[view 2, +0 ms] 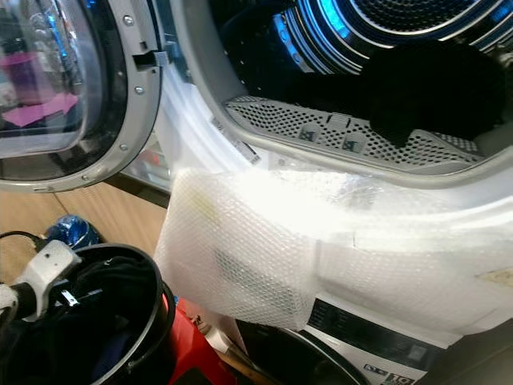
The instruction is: Clothes washing
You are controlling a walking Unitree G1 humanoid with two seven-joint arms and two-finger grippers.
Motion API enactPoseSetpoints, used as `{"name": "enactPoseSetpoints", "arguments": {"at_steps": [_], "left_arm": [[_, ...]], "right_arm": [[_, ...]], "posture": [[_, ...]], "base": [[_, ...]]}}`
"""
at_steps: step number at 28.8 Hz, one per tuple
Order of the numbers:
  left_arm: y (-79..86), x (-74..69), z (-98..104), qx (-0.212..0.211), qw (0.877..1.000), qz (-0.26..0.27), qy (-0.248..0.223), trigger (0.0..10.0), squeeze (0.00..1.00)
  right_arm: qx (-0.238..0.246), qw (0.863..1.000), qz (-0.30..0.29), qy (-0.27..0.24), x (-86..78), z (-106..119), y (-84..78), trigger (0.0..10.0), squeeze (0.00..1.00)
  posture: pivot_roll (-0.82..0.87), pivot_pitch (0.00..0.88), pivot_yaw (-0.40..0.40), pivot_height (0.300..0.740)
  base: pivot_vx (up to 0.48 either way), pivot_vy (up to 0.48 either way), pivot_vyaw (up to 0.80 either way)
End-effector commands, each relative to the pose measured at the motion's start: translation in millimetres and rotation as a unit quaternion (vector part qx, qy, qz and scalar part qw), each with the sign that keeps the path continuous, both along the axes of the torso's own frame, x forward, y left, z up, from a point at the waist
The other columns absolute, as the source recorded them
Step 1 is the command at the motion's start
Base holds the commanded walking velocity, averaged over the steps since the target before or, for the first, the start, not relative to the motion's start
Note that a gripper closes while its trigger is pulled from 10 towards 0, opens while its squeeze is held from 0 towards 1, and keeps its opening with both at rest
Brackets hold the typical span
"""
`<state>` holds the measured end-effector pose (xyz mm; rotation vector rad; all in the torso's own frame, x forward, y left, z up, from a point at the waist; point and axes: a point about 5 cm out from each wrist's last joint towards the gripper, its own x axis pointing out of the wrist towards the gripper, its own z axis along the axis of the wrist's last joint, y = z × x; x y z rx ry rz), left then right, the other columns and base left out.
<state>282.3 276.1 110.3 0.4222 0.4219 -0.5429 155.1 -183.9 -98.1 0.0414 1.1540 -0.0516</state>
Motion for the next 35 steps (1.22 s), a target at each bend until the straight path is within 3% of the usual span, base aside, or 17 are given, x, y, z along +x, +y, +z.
{"name": "enactPoseSetpoints", "arguments": {"at_steps": [1, 4, 7, 9, 12, 13, 14, 15, 23, 26, 27, 28, 35], "left_arm": [[0.3, 0.3, -8, 0.007, 1.0, -0.012, 0.017, 10.0, 1.0], [-1.7, 3.0, -11, 0.004, 1.0, -0.017, 0.021, 10.0, 1.0], [-1.6, 9.1, -22, 0.027, 0.998, -0.026, 0.041, 10.0, 1.0], [3.6, 13.1, -27, 0.102, 0.994, -0.013, 0.038, 10.0, 1.0], [6.8, 21.0, -25, 0.123, 0.992, 0.028, 0.016, 10.0, 1.0], [7.3, 23.5, -24, 0.126, 0.991, 0.041, 0.007, 10.0, 0.91], [7.2, 25.2, -23, 0.125, 0.991, 0.051, 0.0, 10.0, 0.61], [6.5, 27.0, -23, 0.123, 0.991, 0.059, -0.007, 10.0, 0.0], [-21.3, 35.5, -44, 0.022, 0.995, 0.097, 0.002, 10.0, 0.0], [-23.1, 37.6, -46, 0.011, 0.993, 0.119, 0.004, 9.9, 0.0], [-24.7, 40.7, -44, -0.013, 0.99, 0.142, 0.001, 0.0, 0.0], [-25.7, 42.6, -43, -0.029, 0.988, 0.155, -0.001, 0.0, 0.0], [-28.7, 42.5, -45, -0.029, 0.989, 0.147, 0.002, 0.0, 0.0]], "right_arm": [[-0.002, 1.0, 0.003, 0.01, -6.7, -3, -0.3, 10.0, 0.0], [-0.004, 1.0, 0.006, 0.01, -7.3, -3, -1.6, 10.0, 0.0], [-0.005, 1.0, 0.005, 0.01, -9.0, -3, -3.7, 10.0, 0.0], [-0.006, 1.0, 0.008, 0.012, -10.3, -3, -4.9, 10.0, 0.0], [-0.007, 1.0, 0.008, 0.013, -11.8, -4, -6.2, 10.0, 0.0], [-0.007, 1.0, 0.008, 0.014, -12.2, -4, -6.5, 10.0, 0.0], [-0.008, 1.0, 0.008, 0.014, -12.4, -4, -6.7, 10.0, 0.0], [-0.008, 1.0, 0.007, 0.015, -12.8, -4, -7.0, 10.0, 0.0], [-0.017, 0.999, 0.018, 0.021, -18.0, -5, -11.5, 10.0, 0.0], [-0.021, 0.999, 0.019, 0.022, -19.3, -5, -13.9, 10.0, 0.0], [-0.024, 0.999, 0.019, 0.024, -20.2, -5, -15.8, 10.0, 0.0], [-0.026, 0.999, 0.019, 0.024, -20.8, -5, -17.0, 10.0, 0.0], [-0.025, 0.999, 0.018, 0.027, -22.6, -6, -17.7, 10.0, 0.0]], "posture": [[0.03, 0.101, 0.03, 0.74], [0.02, 0.102, 0.023, 0.74], [0.0, 0.104, 0.016, 0.74], [0.0, 0.103, 0.016, 0.74], [0.0, 0.1, 0.01, 0.74], [0.0, 0.1, 0.01, 0.74], [0.0, 0.098, 0.005, 0.74], [0.0, 0.098, 0.005, 0.74], [-0.03, 0.072, -0.009, 0.74], [-0.04, 0.069, -0.013, 0.74], [-0.04, 0.07, -0.017, 0.74], [-0.03, 0.068, -0.019, 0.74], [-0.03, 0.068, -0.019, 0.74]], "base": [[0.0, 0.0, 0.0], [0.0, 0.0, 0.0], [0.0, 0.0, 0.0], [0.0, 0.0, 0.0], [0.0, 0.0, 0.0], [0.0, 0.0, 0.0], [0.0, 0.0, 0.0], [0.0, 0.0, 0.0], [0.0, 0.0, 0.0], [0.0, 0.0, 0.0], [0.0, 0.0, 0.0], [0.0, 0.0, 0.0], [0.0, 0.0, 0.0]]}}
